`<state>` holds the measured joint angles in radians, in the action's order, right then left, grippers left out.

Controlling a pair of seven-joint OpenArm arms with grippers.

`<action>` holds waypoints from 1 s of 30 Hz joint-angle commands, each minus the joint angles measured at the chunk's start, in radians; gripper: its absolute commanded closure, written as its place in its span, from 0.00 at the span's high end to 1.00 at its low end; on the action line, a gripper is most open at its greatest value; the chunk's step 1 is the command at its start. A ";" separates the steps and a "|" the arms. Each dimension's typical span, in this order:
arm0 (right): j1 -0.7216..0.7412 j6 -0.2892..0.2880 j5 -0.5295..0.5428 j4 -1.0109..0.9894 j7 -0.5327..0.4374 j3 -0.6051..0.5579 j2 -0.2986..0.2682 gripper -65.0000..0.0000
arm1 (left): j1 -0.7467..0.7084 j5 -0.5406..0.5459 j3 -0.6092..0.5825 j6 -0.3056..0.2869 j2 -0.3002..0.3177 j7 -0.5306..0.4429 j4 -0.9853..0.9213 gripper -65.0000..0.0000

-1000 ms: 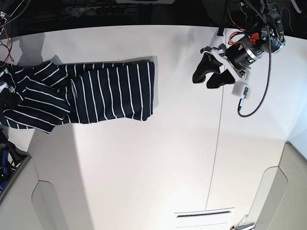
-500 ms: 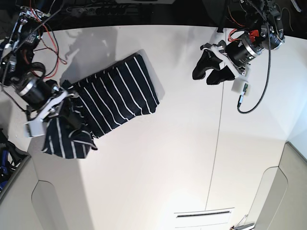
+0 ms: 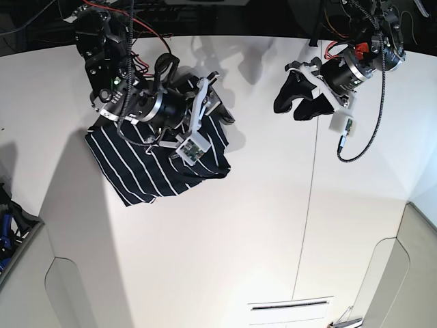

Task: Fold the T-shirt properly
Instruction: 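Lift the folded bundle with the right gripper and fold it over, then grasp the bundle with both grippers and square it into a neat stack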

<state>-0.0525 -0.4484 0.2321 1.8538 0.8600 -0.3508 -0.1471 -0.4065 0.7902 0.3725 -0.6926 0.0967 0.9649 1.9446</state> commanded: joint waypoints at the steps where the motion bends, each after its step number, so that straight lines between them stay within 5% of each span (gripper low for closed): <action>1: 0.013 0.007 -0.003 0.016 -0.023 -0.009 0.001 0.58 | 0.001 0.022 0.001 -0.006 0.003 -0.018 0.017 0.57; 9: 0.013 0.030 -0.034 0.057 -0.027 0.031 0.001 0.57 | -0.021 0.187 0.000 -0.006 0.003 -0.006 0.045 0.56; 12: 0.013 0.042 -0.034 0.109 -0.035 0.106 0.001 0.57 | -0.026 0.193 -0.008 -0.006 0.003 0.021 0.110 0.40; 14: 0.014 0.042 -0.034 0.148 -0.055 0.177 0.001 0.45 | -0.026 0.193 -0.033 -0.006 0.003 0.050 0.164 0.28; 17: 0.037 0.042 -0.034 0.179 -0.064 0.290 0.000 0.04 | -0.029 0.192 -0.104 -0.006 0.003 0.087 0.223 0.23; 18: 0.049 0.042 -0.034 0.178 -0.064 0.323 0.000 0.00 | -0.035 0.182 -0.134 -0.006 0.003 0.087 0.230 0.23; 26: 0.134 0.064 -0.023 0.061 -0.126 0.481 -0.005 0.00 | -0.056 -0.153 -0.461 -0.006 -0.002 -0.085 0.229 0.23; 30: 0.208 0.064 -0.019 -0.101 -0.163 0.486 -0.005 0.00 | -0.023 -0.296 -0.549 0.010 -0.060 -0.159 0.162 0.23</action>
<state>0.1341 -0.3870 0.2089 1.7348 0.7204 0.1333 -0.1471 -0.4343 0.4778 -0.1741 -0.6785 0.0441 0.8291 2.0922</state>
